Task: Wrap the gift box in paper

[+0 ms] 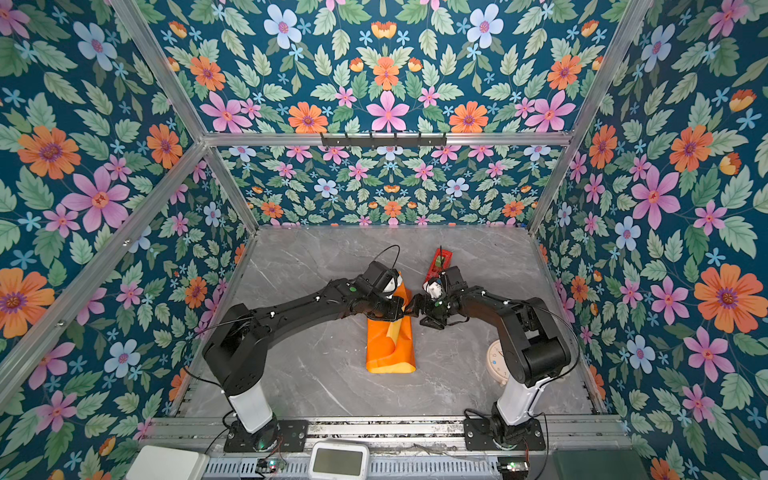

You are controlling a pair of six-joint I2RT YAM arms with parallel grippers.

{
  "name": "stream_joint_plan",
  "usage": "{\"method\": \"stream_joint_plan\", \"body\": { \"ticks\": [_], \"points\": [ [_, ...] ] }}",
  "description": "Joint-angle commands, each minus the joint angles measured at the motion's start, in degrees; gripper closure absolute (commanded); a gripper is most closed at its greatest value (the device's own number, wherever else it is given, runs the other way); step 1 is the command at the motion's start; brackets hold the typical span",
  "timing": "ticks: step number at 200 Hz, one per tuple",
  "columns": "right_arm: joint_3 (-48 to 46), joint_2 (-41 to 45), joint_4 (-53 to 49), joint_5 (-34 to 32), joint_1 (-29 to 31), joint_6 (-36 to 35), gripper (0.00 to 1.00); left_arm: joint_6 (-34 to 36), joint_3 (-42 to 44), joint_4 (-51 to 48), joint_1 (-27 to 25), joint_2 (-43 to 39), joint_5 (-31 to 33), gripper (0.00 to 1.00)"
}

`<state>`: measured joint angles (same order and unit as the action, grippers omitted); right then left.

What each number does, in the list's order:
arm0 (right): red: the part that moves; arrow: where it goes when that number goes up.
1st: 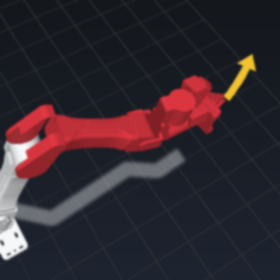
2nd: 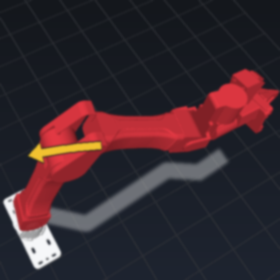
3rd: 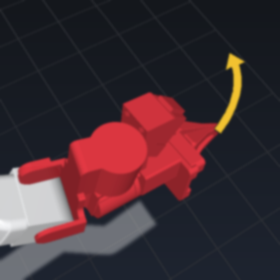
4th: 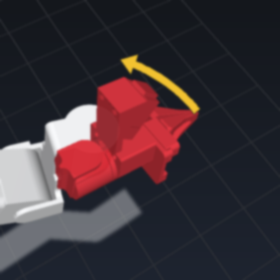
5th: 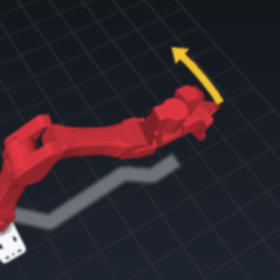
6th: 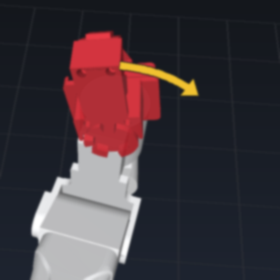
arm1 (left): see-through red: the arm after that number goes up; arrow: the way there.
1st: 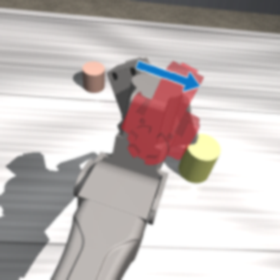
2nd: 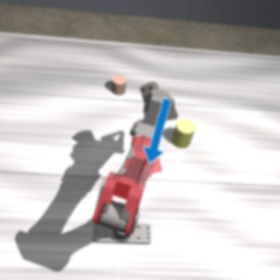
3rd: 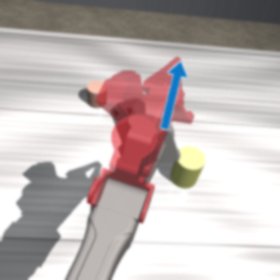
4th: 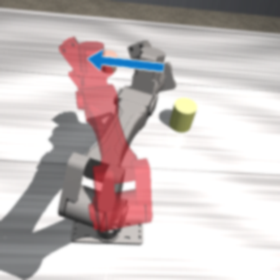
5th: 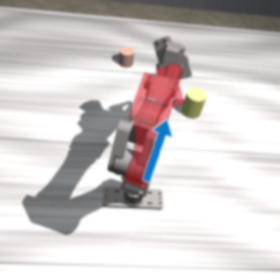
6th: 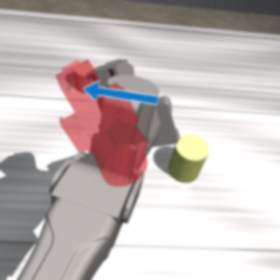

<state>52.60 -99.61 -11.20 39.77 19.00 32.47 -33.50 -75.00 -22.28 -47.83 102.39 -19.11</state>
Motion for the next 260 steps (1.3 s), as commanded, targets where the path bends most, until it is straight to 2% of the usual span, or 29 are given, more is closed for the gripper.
{"method": "stream_joint_plan", "body": {
  "ticks": [1, 120, 208, 260],
  "points": [
    [-1.13, -0.76, -8.79, -10.19, 0.42, 0.39, 0.16, 1.32, -0.77, 6.19, 0.02, -0.37, 0.25, 1.0],
    [1.92, 0.69, -10.5, -10.52, 0.42, 0.06, 0.15, 0.01, 9.25, 8.04, 0.16, 1.54, 0.7, 1.0],
    [5.86, 4.09, -14.52, -10.65, -0.26, -0.78, 0.14, 0.78, 12.49, 6.9, 0.48, 0.18, 2.19, 1.0],
    [7.67, 6.8, -16.61, -11.77, -1.06, -1.44, 0.14, 0.71, 13.2, 7.09, 0.47, 0.3, 2.05, 0.88]
  ]
}}
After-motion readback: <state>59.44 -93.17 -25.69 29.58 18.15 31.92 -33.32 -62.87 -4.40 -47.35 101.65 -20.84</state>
